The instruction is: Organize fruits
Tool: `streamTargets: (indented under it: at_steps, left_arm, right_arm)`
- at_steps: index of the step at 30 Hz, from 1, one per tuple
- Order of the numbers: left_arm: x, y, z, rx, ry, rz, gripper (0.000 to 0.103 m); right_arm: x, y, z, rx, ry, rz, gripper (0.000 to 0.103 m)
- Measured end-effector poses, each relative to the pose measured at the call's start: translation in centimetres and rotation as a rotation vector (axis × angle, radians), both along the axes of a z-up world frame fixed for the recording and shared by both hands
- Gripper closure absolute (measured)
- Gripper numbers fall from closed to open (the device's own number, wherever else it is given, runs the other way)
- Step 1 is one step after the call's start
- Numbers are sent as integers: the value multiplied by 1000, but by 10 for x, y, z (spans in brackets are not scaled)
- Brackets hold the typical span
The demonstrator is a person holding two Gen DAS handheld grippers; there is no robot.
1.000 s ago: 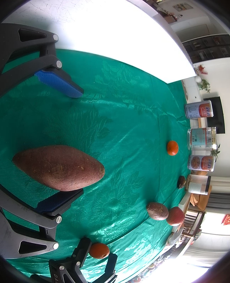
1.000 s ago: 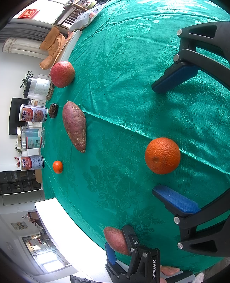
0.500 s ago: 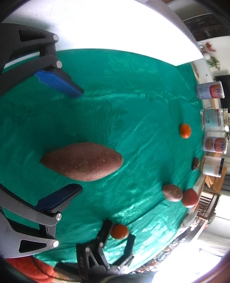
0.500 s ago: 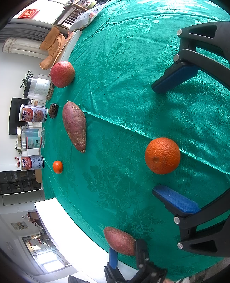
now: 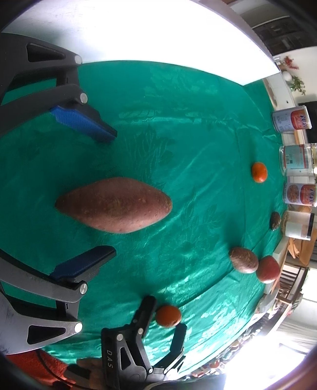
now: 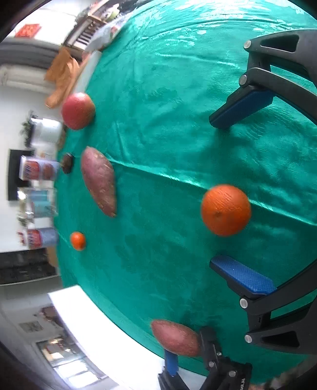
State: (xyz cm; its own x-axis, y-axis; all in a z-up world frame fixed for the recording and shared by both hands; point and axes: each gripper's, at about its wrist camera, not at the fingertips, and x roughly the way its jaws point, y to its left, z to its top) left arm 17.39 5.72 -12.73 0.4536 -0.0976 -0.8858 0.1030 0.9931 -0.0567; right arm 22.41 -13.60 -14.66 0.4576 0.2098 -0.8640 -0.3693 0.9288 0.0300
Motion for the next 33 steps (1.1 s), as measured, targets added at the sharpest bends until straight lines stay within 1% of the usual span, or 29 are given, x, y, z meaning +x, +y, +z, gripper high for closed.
streamTargets:
  at_steps: [1,3,4,6,7,8,9,10,11,12,13,15,16,17,19,22,23,24,25,27,29,30,32,33]
  left_arm:
    - [-3,0,2,1,-10,4,15]
    - [-6,-2,3,13,-22,-1,15]
    - [-5,-3,4,11,-23,-6,15]
    - [-2,-5,3,5,-22,-1,16]
    - [0,-5,3,7,-18,8,20]
    - [2,-4,2,6,-12,17,26]
    - [3,-2,1,2,-2,25,38]
    - [3,-1,2,10,-6,37,43]
    - [3,0,3,2,-2,39,48]
    - [4,1,4,-17,-4,37,60]
    - [4,2,5,-42,-4,38,62]
    - [5,1,6,-50,-1,42,63]
    - [3,1,7,-59,-4,38,63]
    - [0,1,11,-75,-7,33,63]
    - [-9,2,22,-133,-3,29,63]
    - [-31,10,53,-264,1,25,63]
    - [-44,16,71,-319,-2,18,63]
    - [-52,19,84,-348,-6,12,63]
    - [-64,27,101,-379,-16,2,63]
    - [-91,50,145,-436,-55,-6,63]
    - [-110,77,183,-455,-112,10,63]
    - [-120,95,205,-451,-153,31,63]
    - [-132,127,234,-423,-212,82,63]
    - [-135,141,243,-396,-232,107,62]
  right_arm:
    - [-1,1,4,4,37,13,2]
    - [-11,-2,19,39,6,0,2]
    - [-13,-1,23,49,8,12,2]
    - [-12,6,26,24,31,28,3]
    - [-11,9,26,-5,34,30,8]
    - [-9,12,26,-15,40,33,11]
    - [-8,13,25,-20,52,33,18]
    - [-6,15,24,-23,67,33,28]
    - [-4,14,22,-18,82,36,34]
    - [-3,14,21,-10,98,35,52]
    - [-2,12,19,-5,117,26,69]
    - [0,9,19,7,113,1,71]
    - [-2,7,20,34,121,-8,71]
    - [-4,4,24,60,120,-18,71]
    - [-12,3,36,76,104,-17,71]
    - [-26,10,68,113,101,19,71]
    - [-32,15,80,125,97,37,71]
    - [-38,20,94,138,90,59,71]
    - [-45,28,110,156,83,82,71]
    - [-60,47,144,199,68,140,71]
    - [-73,74,178,241,43,214,71]
    - [-79,89,194,259,31,253,71]
    - [-89,123,222,292,15,335,71]
    - [-93,141,231,304,13,371,71]
